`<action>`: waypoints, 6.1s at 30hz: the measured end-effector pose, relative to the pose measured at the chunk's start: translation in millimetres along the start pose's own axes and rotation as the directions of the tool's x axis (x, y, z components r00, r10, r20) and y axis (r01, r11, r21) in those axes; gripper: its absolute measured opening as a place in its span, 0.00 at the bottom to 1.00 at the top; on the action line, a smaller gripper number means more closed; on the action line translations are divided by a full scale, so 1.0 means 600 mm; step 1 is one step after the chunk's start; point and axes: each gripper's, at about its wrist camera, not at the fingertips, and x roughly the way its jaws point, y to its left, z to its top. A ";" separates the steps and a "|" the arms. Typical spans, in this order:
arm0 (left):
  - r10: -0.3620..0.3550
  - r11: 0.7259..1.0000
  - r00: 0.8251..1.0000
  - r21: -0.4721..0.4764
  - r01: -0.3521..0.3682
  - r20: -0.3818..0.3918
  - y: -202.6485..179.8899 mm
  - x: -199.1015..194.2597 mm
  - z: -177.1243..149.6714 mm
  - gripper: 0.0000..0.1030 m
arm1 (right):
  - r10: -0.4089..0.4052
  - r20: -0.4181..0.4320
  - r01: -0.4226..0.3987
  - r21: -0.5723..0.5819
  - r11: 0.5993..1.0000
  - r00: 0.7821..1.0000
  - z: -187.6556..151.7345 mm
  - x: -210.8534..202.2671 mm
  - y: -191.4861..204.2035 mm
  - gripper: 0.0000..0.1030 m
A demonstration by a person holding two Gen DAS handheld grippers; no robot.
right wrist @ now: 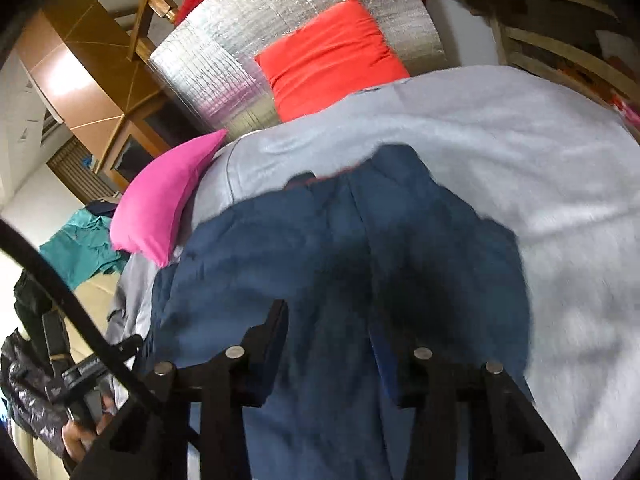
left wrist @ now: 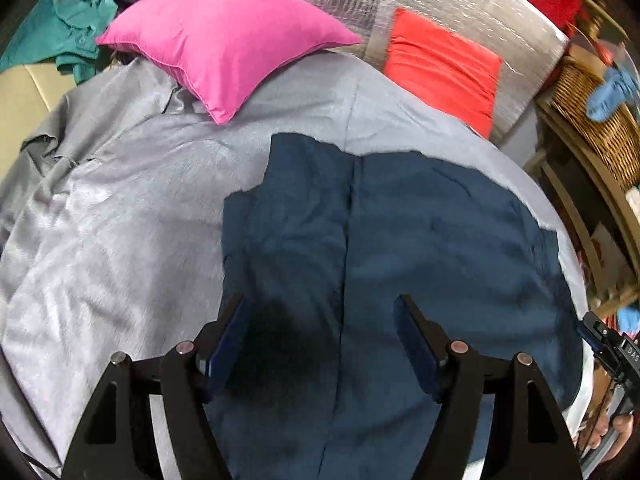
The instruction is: Fold large clothes
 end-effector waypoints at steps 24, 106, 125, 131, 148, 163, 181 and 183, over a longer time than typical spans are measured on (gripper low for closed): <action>-0.049 0.988 0.999 -0.147 0.051 0.014 0.114 -0.067 -0.105 0.91 | -0.029 0.011 0.026 0.248 0.968 1.000 -0.062 -0.113 -0.147 0.61; -0.128 0.973 0.989 -0.184 0.139 0.069 0.056 0.040 0.044 0.78 | 0.090 0.110 -0.114 0.236 0.965 0.990 0.060 -0.053 -0.104 0.79; -0.413 0.749 0.911 -0.568 0.342 0.004 0.104 0.059 -0.185 0.82 | 0.286 0.041 -0.267 0.509 0.818 0.957 -0.236 0.006 -0.056 0.80; -0.355 0.709 0.925 -0.604 0.363 0.139 0.108 0.086 -0.151 0.88 | 0.248 0.245 -0.347 0.591 0.729 0.937 -0.202 0.026 -0.091 0.81; -0.324 0.737 0.932 -0.575 0.356 0.162 0.123 0.113 -0.118 0.48 | 0.068 0.225 -0.162 0.432 0.887 0.972 -0.151 0.096 -0.039 0.41; -0.311 0.789 0.932 -0.495 0.364 0.189 0.128 0.028 -0.182 0.26 | 0.083 0.211 -0.157 0.364 0.918 0.974 -0.167 0.023 -0.022 0.33; -0.012 0.962 0.997 -0.271 0.032 0.075 0.083 -0.032 -0.196 0.62 | 0.127 0.010 -0.120 0.400 0.908 0.992 -0.164 0.012 -0.070 0.55; 0.011 0.973 0.996 -0.230 0.011 0.093 0.079 -0.048 -0.204 0.62 | 0.140 -0.017 -0.122 0.395 0.910 0.990 -0.169 0.005 -0.075 0.57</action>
